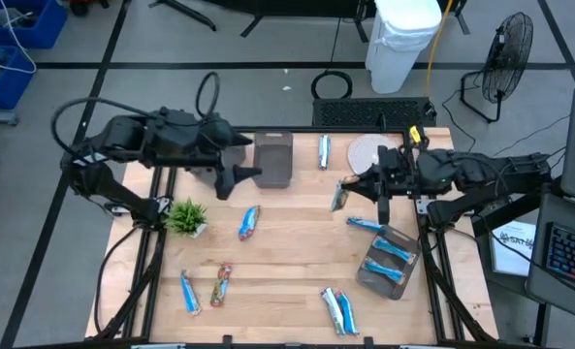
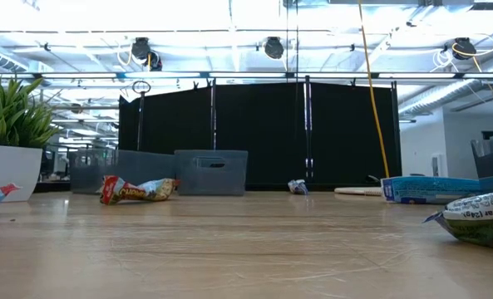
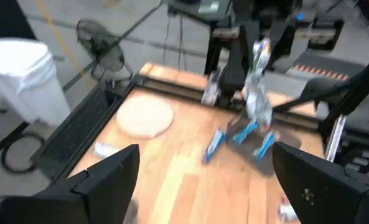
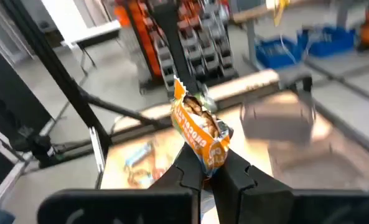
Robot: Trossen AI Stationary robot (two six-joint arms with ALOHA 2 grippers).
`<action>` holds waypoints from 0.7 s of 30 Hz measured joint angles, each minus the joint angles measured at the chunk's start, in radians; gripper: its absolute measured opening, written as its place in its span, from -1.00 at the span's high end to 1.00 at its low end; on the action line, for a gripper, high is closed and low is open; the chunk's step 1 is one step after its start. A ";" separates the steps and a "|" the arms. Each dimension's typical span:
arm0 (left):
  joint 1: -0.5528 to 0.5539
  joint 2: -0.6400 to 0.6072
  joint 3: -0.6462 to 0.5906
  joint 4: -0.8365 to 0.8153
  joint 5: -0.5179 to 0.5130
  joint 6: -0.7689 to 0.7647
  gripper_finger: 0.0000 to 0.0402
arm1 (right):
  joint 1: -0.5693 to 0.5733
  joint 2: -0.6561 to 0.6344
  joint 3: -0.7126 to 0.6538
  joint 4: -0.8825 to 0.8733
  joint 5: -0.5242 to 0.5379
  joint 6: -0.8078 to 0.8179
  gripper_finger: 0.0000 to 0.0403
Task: Pick and place Granola Bars by type
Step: Put the yellow granola bar into the bottom black transparent bin
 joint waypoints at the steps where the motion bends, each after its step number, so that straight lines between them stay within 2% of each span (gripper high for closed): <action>1: 0.000 -0.005 0.000 -0.019 -0.001 -0.004 -0.83 | 0.000 0.002 0.007 -0.030 0.001 0.020 0.96; 10: 0.000 -0.052 -0.001 -0.145 -0.008 -0.037 -0.83 | 0.006 0.027 0.085 -0.333 -0.029 0.251 0.97; 21: 0.000 -0.077 -0.001 -0.240 -0.003 -0.057 -0.83 | 0.006 0.108 0.168 -0.632 -0.188 0.353 0.99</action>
